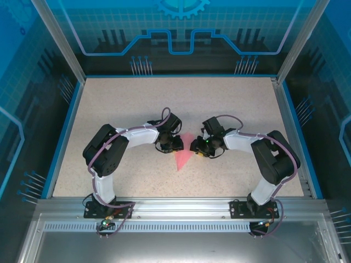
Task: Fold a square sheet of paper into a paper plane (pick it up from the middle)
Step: Turn over the paper at the center of the table.
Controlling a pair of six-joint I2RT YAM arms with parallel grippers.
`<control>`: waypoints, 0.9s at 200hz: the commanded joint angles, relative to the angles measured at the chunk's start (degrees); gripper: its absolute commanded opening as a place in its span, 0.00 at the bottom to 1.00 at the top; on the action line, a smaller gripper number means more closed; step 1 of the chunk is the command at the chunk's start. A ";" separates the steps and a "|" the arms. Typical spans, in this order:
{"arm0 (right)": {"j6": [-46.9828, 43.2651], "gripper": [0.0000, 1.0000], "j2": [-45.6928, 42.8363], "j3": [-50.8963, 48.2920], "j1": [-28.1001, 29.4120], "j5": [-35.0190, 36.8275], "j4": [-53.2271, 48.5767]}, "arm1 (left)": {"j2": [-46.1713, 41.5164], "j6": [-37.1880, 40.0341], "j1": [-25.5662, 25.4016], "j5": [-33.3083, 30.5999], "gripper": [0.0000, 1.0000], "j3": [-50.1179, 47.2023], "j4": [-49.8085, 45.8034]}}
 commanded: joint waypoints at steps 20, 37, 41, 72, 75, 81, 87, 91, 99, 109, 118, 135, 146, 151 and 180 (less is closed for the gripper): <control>0.16 0.36 3.02 0.84 -0.37 -2.88 4.44 | -0.23 -0.20 -0.53 -0.37 0.24 -1.26 -0.95; 1.50 0.35 3.94 0.84 -0.52 -4.13 6.08 | -0.29 -0.21 -0.53 -0.35 0.24 -1.33 -0.91; 1.83 0.35 4.12 0.85 -0.54 -4.52 6.52 | -0.29 -0.20 -0.51 -0.25 0.24 -1.34 -0.98; 3.23 0.33 3.17 0.49 -1.12 -4.18 6.99 | -0.38 -0.03 -0.54 -0.32 0.24 -1.31 -1.23; 3.06 0.33 2.82 0.49 -1.15 -3.61 6.43 | -0.39 -0.03 -0.53 -0.31 0.24 -1.27 -1.24; 2.63 0.33 1.78 0.47 -1.31 -2.50 5.39 | -0.46 -0.03 -0.49 -0.32 0.24 -1.31 -1.25; 1.91 0.34 0.87 0.66 -1.51 -1.69 4.41 | -0.51 -0.04 -0.51 -0.39 0.24 -1.34 -1.26; 1.29 0.34 0.47 0.94 -1.63 -1.16 3.59 | -0.50 -0.03 -0.55 -0.40 0.24 -1.42 -1.26; 0.27 0.34 -0.12 1.75 -1.85 0.04 1.61 | -0.43 -0.03 -0.50 -0.40 0.24 -1.43 -1.21; -0.54 0.34 -0.55 1.91 -2.25 1.44 -0.11 | -0.30 -0.02 -0.47 -0.31 0.24 -1.26 -1.22; -0.75 0.35 -0.57 1.97 -2.68 1.80 -0.17 | -0.12 -0.03 -0.46 -0.24 0.24 -1.16 -1.23; -0.75 0.35 0.59 1.97 -3.33 1.36 0.04 | 0.17 0.04 -0.47 -0.07 0.24 -0.91 -1.24; -0.82 0.35 1.18 1.92 -3.45 1.63 0.27 | 0.15 0.00 -0.51 -0.05 0.24 -0.81 -1.24; -0.70 0.35 1.37 1.96 -3.44 1.50 0.63 | 0.15 0.03 -0.47 -0.07 0.24 -0.89 -1.27; 0.18 0.34 3.13 1.72 -3.36 -1.51 3.75 | 0.23 0.10 -0.47 0.01 0.24 -0.82 -1.20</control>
